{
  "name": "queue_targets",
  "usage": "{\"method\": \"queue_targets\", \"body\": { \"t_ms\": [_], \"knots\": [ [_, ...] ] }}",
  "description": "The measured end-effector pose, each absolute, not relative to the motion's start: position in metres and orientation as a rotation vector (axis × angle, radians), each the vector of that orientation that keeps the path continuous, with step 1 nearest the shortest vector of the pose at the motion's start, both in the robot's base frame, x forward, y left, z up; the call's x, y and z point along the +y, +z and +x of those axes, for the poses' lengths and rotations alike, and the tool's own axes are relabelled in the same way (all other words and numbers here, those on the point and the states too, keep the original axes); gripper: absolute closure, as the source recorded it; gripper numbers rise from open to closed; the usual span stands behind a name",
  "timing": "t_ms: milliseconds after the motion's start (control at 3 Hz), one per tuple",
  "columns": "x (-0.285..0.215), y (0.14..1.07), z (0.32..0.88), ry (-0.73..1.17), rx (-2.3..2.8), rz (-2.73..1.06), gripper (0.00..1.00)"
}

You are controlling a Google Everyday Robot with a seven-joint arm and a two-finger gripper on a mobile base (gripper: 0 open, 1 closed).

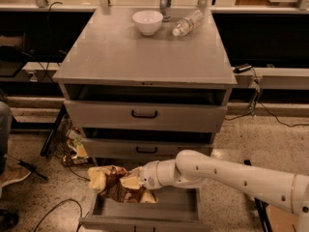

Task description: Place brown chip bag into bottom drawer

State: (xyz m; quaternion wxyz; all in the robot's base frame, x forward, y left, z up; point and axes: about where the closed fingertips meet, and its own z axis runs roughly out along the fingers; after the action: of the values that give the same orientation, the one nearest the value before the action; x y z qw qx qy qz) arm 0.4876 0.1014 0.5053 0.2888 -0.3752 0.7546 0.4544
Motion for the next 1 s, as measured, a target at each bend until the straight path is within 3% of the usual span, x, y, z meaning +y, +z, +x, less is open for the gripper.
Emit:
{"method": "queue_targets", "body": {
  "t_ms": [667, 1000],
  "knots": [
    [0.109, 0.486, 0.486, 1.251, 2.024, -0.967, 1.00],
    [0.100, 0.467, 0.491, 1.181, 2.072, -0.932, 1.00]
  ]
}}
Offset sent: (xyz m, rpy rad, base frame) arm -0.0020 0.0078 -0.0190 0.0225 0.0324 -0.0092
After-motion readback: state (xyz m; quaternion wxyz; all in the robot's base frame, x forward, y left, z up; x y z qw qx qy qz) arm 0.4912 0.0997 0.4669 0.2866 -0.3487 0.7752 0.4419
